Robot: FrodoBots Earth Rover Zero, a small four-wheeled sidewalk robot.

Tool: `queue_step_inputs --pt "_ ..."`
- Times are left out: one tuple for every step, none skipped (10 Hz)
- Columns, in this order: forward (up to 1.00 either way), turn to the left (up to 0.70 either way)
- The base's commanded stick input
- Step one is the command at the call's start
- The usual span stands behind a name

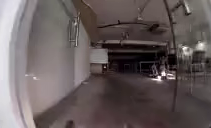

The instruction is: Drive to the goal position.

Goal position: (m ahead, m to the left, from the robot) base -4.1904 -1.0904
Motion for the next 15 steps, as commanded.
queue_step_inputs --pt "0.66 -0.13" --pt "0.54 -0.19" --pt "0.43 -0.24" --pt "0.43 -0.24" --pt "0.43 -0.24" --pt "0.43 -0.25" --pt "0.43 -0.25" --pt "0.43 -0.25" --pt "0.43 -0.25" --pt "0.43 -0.25" --pt "0.43 -0.24" --pt "0.43 -0.25" --pt "0.43 -0.25" --pt "0.43 -0.25" --pt "0.43 -0.25"
